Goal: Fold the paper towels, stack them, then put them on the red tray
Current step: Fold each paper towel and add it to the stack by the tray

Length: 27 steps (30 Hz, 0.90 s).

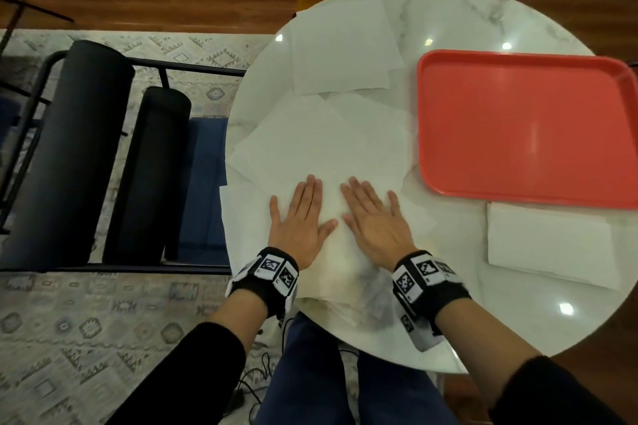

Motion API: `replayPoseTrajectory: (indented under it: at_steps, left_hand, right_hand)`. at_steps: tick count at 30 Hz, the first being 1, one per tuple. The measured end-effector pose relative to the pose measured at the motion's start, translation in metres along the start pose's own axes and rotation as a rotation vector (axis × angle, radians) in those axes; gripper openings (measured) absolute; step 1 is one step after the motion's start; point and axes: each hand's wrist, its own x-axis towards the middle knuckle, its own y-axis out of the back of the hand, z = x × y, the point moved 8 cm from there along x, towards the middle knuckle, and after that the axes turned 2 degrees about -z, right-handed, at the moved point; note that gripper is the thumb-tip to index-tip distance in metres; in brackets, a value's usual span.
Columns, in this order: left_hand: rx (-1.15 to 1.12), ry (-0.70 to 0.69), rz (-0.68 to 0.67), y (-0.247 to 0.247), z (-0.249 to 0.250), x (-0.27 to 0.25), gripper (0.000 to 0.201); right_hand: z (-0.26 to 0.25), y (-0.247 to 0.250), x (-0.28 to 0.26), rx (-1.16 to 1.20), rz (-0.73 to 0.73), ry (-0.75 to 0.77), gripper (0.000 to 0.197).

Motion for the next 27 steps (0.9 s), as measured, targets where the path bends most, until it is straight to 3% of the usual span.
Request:
replayPoseTrajectory:
  at_steps: [3, 6, 10, 15, 18, 21, 24, 27]
  left_hand:
    - [-0.012, -0.005, -0.011, -0.003, -0.004, 0.002, 0.074]
    - [0.03, -0.004, 0.024, 0.006, 0.0, 0.002, 0.075]
    - [0.016, 0.02, 0.259, 0.042, 0.011, 0.003, 0.065]
    - [-0.055, 0.089, 0.204, 0.074, 0.024, 0.011, 0.032]
    - [-0.227, -0.071, 0.121, 0.09, 0.057, -0.002, 0.021]
    - [-0.559, -0.235, 0.032, 0.11, 0.097, -0.027, 0.014]
    - [-0.716, -0.295, 0.031, 0.124, 0.125, -0.046, 0.01]
    - [-0.91, -0.281, 0.013, 0.123, 0.146, -0.049, 0.009]
  right_hand:
    - [0.04, 0.005, -0.009, 0.041, 0.019, -0.162, 0.056]
    - [0.053, 0.006, -0.018, 0.002, 0.016, -0.158, 0.057]
    - [0.05, 0.009, -0.019, 0.024, 0.017, -0.143, 0.058]
    - [0.039, 0.034, -0.024, 0.071, 0.053, -0.122, 0.071]
    - [0.04, 0.07, -0.039, 0.272, 0.13, -0.055, 0.077]
    - [0.065, 0.094, -0.063, 0.349, 0.108, -0.057, 0.04]
    - [0.106, 0.113, -0.101, 0.573, 0.13, -0.096, 0.004]
    - [0.148, 0.124, -0.143, 0.942, 0.223, -0.111, 0.009]
